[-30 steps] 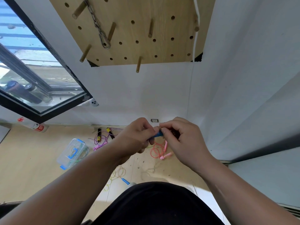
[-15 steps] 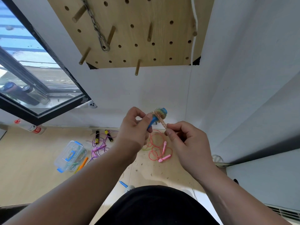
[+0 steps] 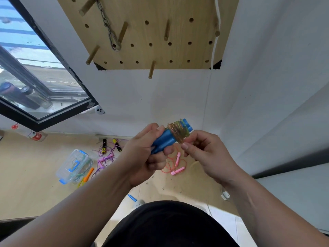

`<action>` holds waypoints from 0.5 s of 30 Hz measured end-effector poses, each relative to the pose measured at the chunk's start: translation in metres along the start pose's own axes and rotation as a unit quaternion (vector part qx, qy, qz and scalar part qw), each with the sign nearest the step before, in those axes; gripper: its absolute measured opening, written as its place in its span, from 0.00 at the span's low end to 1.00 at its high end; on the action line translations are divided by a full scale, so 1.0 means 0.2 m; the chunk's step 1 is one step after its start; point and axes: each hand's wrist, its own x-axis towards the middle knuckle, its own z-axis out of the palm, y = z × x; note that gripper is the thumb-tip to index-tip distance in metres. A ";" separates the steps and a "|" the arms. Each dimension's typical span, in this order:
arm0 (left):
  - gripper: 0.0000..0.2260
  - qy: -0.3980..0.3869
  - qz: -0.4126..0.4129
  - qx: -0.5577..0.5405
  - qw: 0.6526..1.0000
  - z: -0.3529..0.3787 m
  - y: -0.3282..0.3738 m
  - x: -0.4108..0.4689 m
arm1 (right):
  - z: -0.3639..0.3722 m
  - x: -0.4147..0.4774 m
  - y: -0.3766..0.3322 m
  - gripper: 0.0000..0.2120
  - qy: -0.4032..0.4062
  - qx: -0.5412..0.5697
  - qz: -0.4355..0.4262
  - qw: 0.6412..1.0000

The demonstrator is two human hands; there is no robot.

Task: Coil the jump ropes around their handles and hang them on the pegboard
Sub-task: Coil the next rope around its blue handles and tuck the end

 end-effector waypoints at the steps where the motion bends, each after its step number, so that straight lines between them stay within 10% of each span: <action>1: 0.12 -0.011 -0.011 -0.003 1.000 -0.02 0.00 -0.01 | -0.02 0.01 0.00 0.06 -0.029 -0.021 -0.004 0.999; 10: 0.14 -0.077 -0.029 0.288 0.954 -0.12 -0.03 -0.03 | -0.09 0.22 -0.11 0.05 -0.247 -0.331 0.058 0.909; 15: 0.12 -0.023 0.098 0.586 0.804 -0.17 -0.07 0.00 | 0.09 0.31 -0.12 0.04 -0.215 -0.435 0.041 0.873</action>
